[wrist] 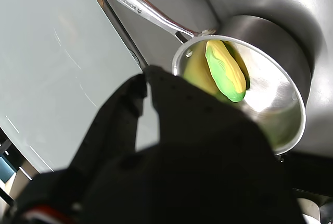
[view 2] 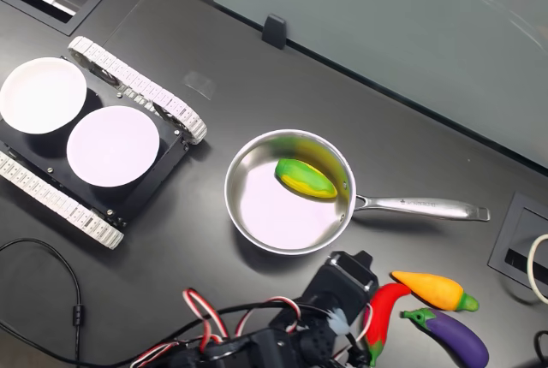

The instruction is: Pick up the chilli and place them in the pan

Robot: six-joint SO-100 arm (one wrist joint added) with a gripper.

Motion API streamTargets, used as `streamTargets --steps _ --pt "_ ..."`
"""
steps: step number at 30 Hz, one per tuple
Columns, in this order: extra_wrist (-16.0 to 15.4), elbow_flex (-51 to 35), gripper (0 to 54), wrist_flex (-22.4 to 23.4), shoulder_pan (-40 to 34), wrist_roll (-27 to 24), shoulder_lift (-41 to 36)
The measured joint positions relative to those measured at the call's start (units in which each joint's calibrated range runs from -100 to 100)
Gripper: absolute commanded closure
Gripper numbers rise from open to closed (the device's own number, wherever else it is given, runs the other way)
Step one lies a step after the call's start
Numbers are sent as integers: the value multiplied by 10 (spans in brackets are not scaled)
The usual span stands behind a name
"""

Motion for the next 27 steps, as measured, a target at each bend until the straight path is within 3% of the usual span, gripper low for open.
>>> streamTargets --steps 12,27 --pt "-28 -37 511 0 84 22 74" --pt "-41 -37 375 -3 143 103 125"
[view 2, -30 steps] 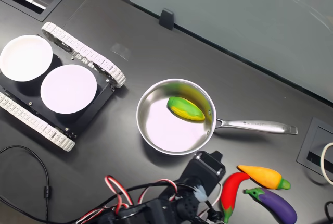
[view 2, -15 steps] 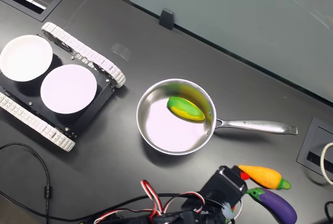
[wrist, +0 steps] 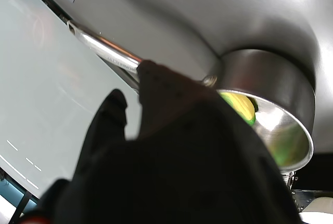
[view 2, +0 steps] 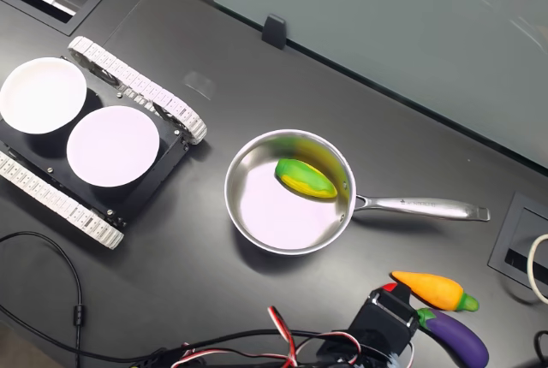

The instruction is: Pick up the chilli and place them in the pan

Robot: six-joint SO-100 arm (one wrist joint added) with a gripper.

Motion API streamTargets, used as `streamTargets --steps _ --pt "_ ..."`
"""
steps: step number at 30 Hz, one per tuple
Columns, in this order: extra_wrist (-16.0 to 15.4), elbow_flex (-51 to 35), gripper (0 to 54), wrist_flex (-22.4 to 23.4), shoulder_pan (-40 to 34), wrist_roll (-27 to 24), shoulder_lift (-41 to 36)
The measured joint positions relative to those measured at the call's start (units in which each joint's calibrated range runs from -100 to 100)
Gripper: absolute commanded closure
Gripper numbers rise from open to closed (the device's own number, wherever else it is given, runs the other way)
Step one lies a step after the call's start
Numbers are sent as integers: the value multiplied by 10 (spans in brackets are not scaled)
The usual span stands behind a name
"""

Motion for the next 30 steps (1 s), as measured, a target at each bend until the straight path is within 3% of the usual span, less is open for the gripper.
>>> streamTargets --steps 5,21,30 --pt "0 0 284 0 21 42 21" --pt "0 58 142 -42 77 200 71" --pt "46 101 105 -73 47 255 77"
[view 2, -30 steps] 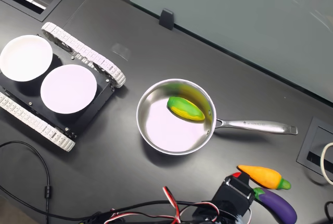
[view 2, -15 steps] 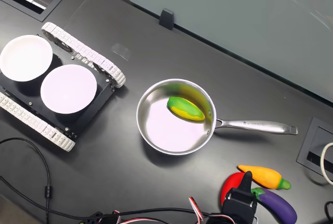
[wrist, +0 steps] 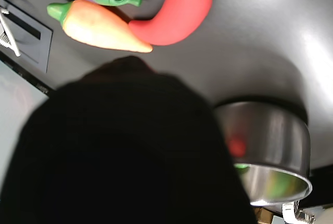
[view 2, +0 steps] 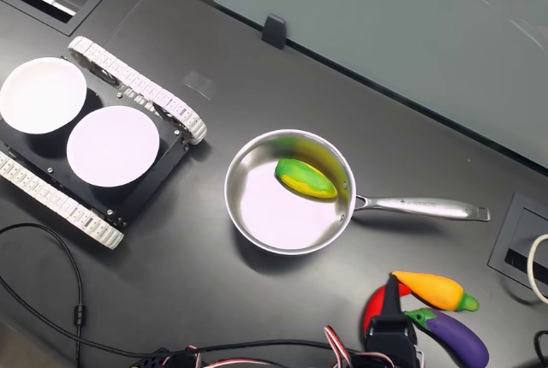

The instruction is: Pick up the chilli and place them in the pan

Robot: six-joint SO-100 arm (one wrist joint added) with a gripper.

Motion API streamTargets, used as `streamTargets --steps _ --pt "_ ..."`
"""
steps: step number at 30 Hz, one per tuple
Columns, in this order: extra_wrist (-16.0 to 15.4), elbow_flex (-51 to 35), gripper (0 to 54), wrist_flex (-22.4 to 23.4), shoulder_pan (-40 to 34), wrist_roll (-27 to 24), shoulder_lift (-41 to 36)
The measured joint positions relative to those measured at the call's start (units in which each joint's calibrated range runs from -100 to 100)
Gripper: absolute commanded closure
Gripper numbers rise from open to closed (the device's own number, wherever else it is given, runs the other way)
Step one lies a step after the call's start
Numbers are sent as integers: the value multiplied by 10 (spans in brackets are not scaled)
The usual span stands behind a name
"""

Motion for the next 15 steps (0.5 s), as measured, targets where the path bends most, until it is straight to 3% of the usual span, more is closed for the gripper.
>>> streamTargets --steps 6,15 --pt "45 51 96 -30 -26 34 0" --pt "85 53 96 -63 -33 74 35"
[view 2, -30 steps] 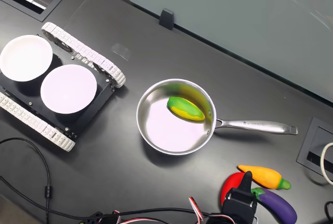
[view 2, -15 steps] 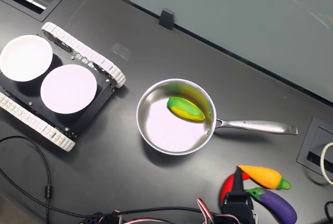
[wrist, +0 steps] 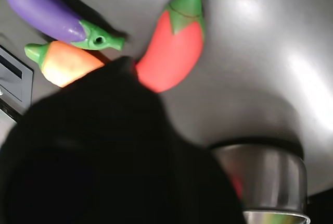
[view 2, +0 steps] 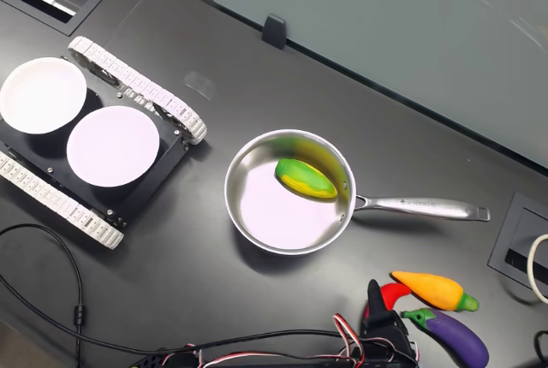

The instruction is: Pick up the chilli and place them in the pan

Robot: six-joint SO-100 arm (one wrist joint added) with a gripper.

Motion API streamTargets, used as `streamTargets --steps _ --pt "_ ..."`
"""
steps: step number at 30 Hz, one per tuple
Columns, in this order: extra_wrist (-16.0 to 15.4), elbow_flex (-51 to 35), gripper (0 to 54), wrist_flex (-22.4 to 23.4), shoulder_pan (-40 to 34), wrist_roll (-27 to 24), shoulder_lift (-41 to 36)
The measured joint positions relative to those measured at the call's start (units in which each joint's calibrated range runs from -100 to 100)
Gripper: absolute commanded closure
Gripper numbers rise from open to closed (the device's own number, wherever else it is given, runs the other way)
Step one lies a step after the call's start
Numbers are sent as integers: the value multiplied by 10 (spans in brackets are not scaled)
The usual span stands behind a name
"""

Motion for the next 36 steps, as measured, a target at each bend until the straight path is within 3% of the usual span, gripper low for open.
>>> streamTargets --steps 13,27,36 --pt "56 62 105 -42 -8 49 29" --pt "76 83 118 -98 -32 56 54" --pt "90 43 134 -99 -45 58 125"
